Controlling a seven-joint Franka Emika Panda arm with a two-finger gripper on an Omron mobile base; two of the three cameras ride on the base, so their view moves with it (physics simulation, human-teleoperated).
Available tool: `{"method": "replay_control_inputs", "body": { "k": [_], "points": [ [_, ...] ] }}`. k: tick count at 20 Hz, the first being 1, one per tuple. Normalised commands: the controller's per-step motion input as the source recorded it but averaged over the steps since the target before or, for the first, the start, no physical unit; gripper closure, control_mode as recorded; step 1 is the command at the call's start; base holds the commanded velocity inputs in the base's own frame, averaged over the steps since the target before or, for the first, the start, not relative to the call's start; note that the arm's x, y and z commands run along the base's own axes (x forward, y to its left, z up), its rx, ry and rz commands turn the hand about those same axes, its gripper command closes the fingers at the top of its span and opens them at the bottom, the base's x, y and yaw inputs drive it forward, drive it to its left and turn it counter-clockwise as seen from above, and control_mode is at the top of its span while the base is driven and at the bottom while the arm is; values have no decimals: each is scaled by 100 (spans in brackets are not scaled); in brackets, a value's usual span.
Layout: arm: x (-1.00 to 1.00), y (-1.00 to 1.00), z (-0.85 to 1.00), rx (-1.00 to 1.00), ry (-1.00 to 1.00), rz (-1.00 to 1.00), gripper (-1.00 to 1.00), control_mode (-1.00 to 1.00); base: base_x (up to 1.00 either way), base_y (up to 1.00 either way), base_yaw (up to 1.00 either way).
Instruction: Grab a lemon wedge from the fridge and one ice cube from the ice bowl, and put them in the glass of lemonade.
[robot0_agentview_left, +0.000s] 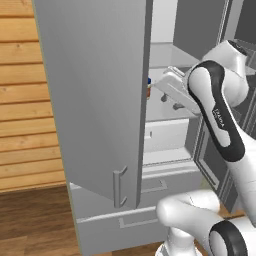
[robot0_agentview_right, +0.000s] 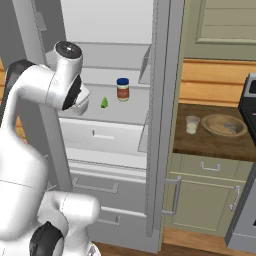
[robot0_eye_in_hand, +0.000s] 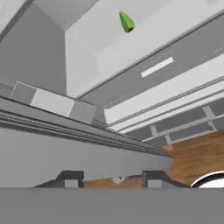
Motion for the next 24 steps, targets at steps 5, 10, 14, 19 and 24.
{"method": "replay_control_inputs", "body": {
  "k": [5, 10, 14, 19, 24],
  "points": [
    [97, 0, -3, 14, 26, 1, -100, -100, 0, 0, 0],
    [99, 1, -33, 4, 32, 2, -100, -100, 0, 0, 0],
    [59, 11, -27, 8, 22, 1, -100, -100, 0, 0, 0],
    [5, 4, 0, 29, 3, 15, -100, -100, 0, 0, 0],
    [-8, 34, -39, 23, -3, 17, -100, -100, 0, 0, 0]
  ]
}}
